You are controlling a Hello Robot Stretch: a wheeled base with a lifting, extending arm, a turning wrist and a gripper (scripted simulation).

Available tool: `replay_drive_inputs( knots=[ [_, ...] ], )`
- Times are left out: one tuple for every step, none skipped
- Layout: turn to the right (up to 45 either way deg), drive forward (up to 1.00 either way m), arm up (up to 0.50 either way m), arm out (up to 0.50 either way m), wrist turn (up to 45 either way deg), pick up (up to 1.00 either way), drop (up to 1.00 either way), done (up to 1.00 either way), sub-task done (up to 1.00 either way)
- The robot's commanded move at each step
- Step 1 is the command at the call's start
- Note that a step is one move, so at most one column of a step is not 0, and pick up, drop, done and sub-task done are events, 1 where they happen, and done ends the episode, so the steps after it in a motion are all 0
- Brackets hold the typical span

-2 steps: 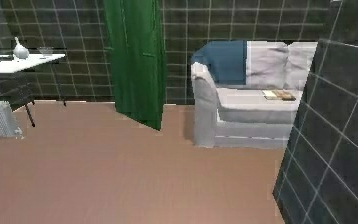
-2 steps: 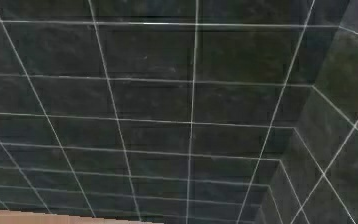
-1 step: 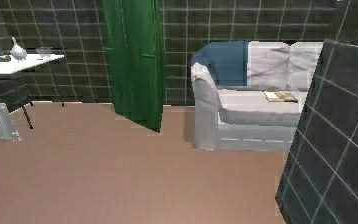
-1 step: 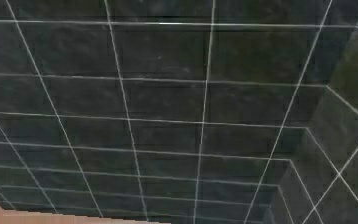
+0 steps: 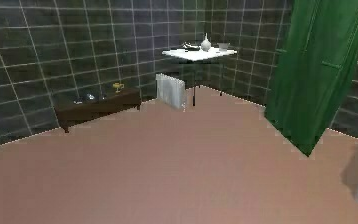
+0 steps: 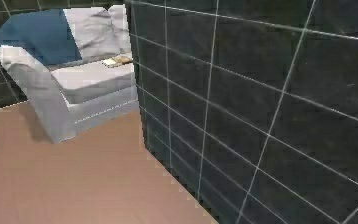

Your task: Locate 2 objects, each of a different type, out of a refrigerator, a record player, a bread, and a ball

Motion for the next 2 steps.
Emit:
replay_drive_inputs(
  knots=[
    [-39.0, 0.00, 0.00, 0.00, 0.0, 0.00, 0.00, 0.00, 0.00],
    [0.0, 1.00, 0.00, 0.00, 0.0, 0.00, 0.00, 0.00, 0.00]
  ],
)
